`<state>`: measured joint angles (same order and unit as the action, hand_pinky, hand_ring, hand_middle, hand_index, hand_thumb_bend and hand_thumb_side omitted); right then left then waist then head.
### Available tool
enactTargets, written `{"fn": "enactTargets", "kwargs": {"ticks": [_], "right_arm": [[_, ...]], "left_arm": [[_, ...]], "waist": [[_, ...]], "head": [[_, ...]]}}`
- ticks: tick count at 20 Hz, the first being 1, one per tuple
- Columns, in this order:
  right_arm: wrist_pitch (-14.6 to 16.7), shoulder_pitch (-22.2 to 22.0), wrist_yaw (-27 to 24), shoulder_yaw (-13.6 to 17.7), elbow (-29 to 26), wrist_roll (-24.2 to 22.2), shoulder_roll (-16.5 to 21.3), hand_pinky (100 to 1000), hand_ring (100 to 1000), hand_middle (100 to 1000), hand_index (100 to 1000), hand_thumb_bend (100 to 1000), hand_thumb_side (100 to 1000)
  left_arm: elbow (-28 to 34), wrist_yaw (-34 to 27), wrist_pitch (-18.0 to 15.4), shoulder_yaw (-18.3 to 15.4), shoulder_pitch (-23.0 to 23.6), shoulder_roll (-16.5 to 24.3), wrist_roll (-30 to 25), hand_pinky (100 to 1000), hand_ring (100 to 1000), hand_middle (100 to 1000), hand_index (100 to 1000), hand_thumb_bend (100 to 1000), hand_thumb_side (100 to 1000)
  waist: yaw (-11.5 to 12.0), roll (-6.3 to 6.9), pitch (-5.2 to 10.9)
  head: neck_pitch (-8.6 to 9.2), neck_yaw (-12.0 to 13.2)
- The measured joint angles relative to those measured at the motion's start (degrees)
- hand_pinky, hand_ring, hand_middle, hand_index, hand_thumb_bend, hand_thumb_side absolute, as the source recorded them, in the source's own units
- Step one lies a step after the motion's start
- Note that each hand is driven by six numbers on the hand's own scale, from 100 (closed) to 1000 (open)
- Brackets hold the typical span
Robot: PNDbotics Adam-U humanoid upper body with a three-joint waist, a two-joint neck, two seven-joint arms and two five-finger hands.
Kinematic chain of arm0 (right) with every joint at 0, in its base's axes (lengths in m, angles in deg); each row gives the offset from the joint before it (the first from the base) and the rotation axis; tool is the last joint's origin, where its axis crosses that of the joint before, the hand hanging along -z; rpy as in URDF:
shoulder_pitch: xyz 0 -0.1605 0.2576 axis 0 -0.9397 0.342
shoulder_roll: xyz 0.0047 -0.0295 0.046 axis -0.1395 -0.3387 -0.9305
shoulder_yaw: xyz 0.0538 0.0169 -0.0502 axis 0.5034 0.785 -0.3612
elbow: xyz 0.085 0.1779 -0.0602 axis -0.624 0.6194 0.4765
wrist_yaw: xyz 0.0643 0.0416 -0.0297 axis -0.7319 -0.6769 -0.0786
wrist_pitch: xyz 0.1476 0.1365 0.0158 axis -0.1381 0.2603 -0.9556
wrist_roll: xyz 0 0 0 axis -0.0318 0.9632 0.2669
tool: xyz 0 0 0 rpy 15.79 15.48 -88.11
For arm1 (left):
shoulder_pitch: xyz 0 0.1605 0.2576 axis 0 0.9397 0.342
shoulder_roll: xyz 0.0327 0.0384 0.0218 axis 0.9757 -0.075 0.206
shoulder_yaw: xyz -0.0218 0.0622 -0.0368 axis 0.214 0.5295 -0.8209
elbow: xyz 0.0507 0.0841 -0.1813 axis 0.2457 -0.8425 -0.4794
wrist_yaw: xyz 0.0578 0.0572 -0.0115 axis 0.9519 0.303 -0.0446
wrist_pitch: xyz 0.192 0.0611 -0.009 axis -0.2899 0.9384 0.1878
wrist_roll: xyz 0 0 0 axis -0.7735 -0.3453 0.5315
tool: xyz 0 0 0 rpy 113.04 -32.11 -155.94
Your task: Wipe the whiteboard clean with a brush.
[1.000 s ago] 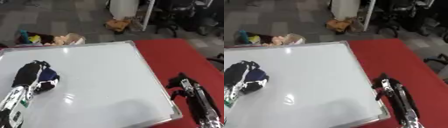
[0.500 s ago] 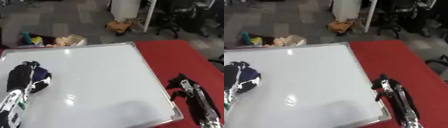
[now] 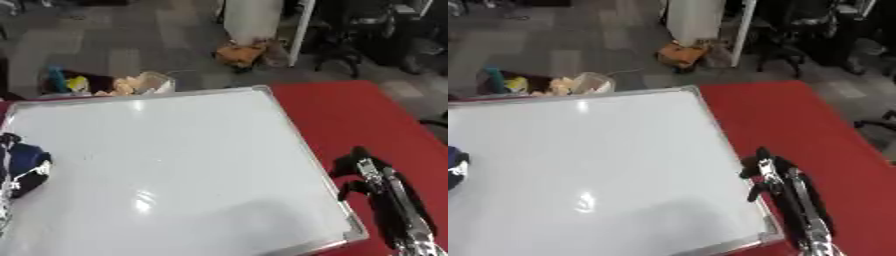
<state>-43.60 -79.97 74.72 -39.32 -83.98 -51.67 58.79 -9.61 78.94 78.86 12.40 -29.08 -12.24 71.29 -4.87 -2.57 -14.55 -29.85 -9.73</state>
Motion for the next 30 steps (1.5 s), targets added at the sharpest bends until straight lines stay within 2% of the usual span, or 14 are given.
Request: {"fn": "enactTargets", "kwargs": {"ticks": [7,16,22,28,29,30], "right_arm": [[0.0,0.0,0.1,0.0,0.0,0.0,0.0,310,582,491,601,100,842],[0.0,0.0,0.1,0.0,0.0,-0.1,0.0,310,582,492,601,100,843],[0.0,0.1,0.1,0.0,0.0,-0.2,0.0,310,582,492,601,100,843],[-0.1,0.1,0.1,-0.1,0.0,-0.3,0.0,310,582,492,601,100,844],[-0.1,0.1,0.1,-0.1,0.0,-0.3,0.0,310,583,492,601,100,844],[-0.1,0.0,0.1,-0.1,0.0,-0.3,0.0,310,582,492,601,100,844]], "left_arm": [[0.3,-0.5,-1.3,0.9,-0.5,-0.5,-0.8,227,530,411,710,355,341],[1.7,0.9,-5.9,5.7,-2.7,-6.2,-4.5,228,530,411,711,350,357],[3.1,1.8,-9.3,9.5,-3.2,-8.0,-7.0,229,527,411,711,346,361],[3.7,2.4,-10.5,10.8,-3.1,-8.3,-8.0,232,524,411,713,349,363],[3.7,2.5,-10.4,10.8,-3.1,-8.3,-7.9,233,523,411,713,174,192],[3.7,2.5,-10.3,10.8,-3.1,-8.3,-7.9,234,522,411,713,349,361]], "waist": [[-0.1,-0.4,0.01],[-0.8,-0.5,-0.23],[-1.0,-0.39,-0.26],[-1.1,-0.36,-0.28],[-1.1,-0.34,-0.28],[-1.1,-0.3,-0.28]], "head": [[0.18,0.1],[0.21,0.6],[0.21,0.6],[0.21,0.8],[0.21,0.8],[0.21,0.8]]}}
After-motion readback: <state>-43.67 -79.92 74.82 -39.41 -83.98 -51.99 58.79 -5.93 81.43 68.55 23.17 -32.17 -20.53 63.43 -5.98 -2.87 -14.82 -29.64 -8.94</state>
